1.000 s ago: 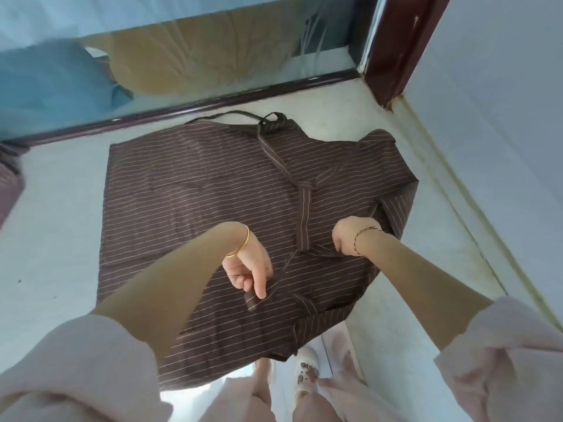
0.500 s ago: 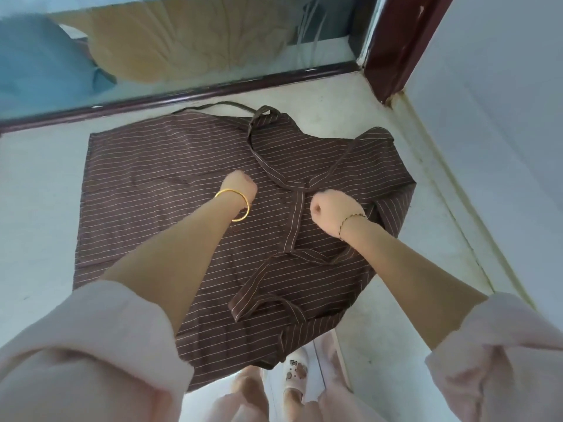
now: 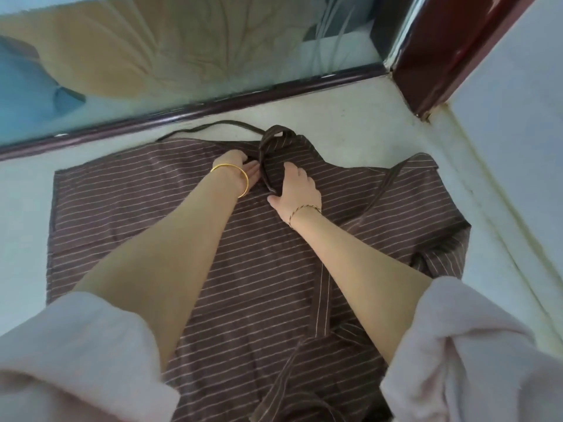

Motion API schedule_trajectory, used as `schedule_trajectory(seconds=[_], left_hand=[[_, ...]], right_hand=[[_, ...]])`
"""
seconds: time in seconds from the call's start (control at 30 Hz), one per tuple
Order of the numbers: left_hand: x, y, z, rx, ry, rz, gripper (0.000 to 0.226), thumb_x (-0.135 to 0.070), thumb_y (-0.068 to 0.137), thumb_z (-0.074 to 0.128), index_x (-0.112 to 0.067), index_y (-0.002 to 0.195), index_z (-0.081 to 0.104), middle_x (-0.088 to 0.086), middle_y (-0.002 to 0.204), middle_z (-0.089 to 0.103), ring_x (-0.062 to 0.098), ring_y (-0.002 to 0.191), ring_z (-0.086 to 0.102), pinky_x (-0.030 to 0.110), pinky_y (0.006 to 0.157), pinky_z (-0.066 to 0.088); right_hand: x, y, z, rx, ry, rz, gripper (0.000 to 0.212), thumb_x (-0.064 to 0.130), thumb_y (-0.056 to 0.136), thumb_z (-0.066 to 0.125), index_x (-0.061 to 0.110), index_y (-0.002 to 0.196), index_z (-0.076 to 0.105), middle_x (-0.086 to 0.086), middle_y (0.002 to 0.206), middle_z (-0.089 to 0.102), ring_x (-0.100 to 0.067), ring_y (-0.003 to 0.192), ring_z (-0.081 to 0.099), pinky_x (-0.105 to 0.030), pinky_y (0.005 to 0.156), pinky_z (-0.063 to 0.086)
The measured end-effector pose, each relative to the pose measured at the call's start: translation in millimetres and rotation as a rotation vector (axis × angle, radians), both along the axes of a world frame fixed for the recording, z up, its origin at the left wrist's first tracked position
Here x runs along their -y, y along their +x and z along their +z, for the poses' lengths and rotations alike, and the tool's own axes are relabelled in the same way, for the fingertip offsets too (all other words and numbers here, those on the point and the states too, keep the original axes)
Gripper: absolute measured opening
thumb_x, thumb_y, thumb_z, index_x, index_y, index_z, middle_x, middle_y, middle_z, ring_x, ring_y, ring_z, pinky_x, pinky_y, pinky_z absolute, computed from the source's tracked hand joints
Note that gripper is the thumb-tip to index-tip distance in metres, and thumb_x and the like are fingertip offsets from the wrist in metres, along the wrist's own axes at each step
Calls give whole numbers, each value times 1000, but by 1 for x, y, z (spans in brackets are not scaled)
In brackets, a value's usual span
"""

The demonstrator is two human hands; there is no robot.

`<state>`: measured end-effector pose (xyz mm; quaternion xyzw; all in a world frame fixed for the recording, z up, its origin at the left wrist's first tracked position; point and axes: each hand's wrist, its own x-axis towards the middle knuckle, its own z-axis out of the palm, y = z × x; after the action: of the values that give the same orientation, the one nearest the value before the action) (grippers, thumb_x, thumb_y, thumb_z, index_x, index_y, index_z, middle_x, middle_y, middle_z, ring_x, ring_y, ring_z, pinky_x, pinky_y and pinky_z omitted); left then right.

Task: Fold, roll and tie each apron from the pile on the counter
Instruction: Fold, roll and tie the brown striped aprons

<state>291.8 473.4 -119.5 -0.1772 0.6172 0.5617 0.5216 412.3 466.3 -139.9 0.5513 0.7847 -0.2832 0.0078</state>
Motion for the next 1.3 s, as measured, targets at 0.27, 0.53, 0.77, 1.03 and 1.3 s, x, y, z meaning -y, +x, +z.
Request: schedule_trajectory(seconds=[0.27, 0.53, 0.77, 1.03, 1.3], left_hand=[[-33, -18, 2, 46, 265, -175, 49, -43, 99, 32, -13, 133, 50, 7, 130, 57, 23, 116, 54, 36, 93, 47], [-37, -13, 6, -252, 109, -492, 45, -40, 97, 43, -10, 130, 50, 6, 129, 55, 20, 109, 54, 35, 92, 44], [1, 26, -12, -1093, -302, -1189, 84, -11, 74, 76, -20, 140, 24, 15, 135, 38, 33, 105, 55, 44, 89, 52], [30, 46, 4, -1829, -580, -1132, 56, -13, 88, 53, -7, 138, 29, 21, 140, 32, 39, 123, 36, 50, 101, 35], [45, 161, -13, -1731, -313, -1676, 60, -32, 87, 61, -13, 136, 34, 14, 139, 40, 33, 129, 38, 48, 107, 33]], right_hand=[[8, 20, 13, -681, -147, -354, 14, 15, 89, 56, 4, 87, 66, -5, 82, 64, -15, 75, 56, -23, 69, 46], [14, 18, 13, -37, 69, 311, 36, 34, 96, 40, 17, 125, 55, -1, 120, 54, -19, 111, 49, -35, 91, 47], [36, 98, 24, -155, 202, -105, 21, 10, 92, 51, 15, 109, 62, -1, 116, 55, -14, 102, 54, -27, 90, 49], [49, 195, 18, 439, 121, 104, 46, 23, 93, 53, 21, 137, 38, -6, 143, 40, -25, 130, 39, -38, 108, 37], [49, 240, 32, 646, 77, -74, 45, 26, 88, 59, 15, 129, 45, -10, 120, 55, -28, 113, 52, -39, 97, 43]])
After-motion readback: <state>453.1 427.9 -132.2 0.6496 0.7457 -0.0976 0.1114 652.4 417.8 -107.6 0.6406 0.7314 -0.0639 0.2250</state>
